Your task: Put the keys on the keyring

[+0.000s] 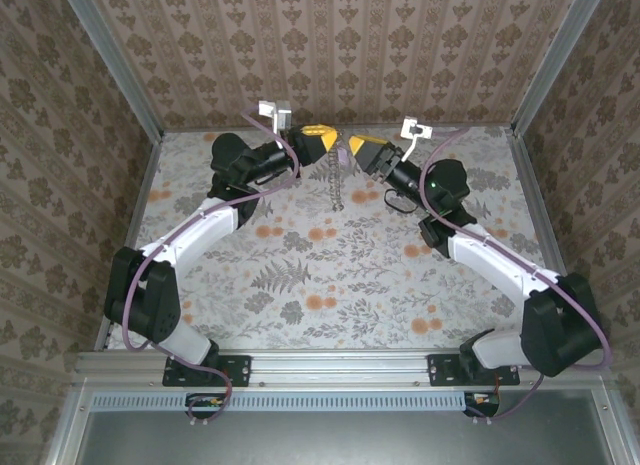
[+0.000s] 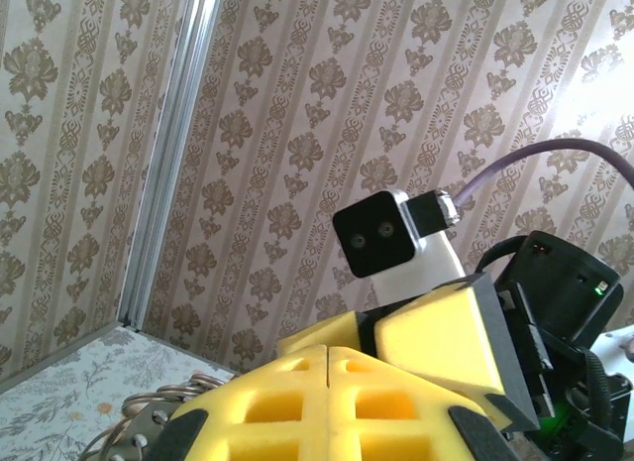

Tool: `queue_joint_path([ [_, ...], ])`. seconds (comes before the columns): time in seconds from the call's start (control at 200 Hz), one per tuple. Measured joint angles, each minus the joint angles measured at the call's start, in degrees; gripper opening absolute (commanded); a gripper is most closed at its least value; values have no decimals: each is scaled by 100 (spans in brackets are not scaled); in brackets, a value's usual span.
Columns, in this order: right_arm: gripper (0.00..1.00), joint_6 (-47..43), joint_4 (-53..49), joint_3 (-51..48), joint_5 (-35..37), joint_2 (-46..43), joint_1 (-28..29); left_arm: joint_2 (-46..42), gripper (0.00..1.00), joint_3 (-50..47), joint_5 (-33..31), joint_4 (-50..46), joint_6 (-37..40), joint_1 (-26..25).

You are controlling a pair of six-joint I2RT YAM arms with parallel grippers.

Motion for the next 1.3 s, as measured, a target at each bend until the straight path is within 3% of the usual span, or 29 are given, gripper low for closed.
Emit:
queue_joint_path([
  [0.335,46,343,595,291,-186,678,0,0,0,-7,-90,63,-9,2],
  [1.045,45,623,1231,299,-483,717,76,0,0,-9,-109,151,-11,-4],
  [1.14,38,671,1300,299,-546,752,76,0,0,-9,-109,149,-11,-11],
  [1.3,17,739,1338,297,-592,756,76,0,0,-9,-109,151,-11,-37],
])
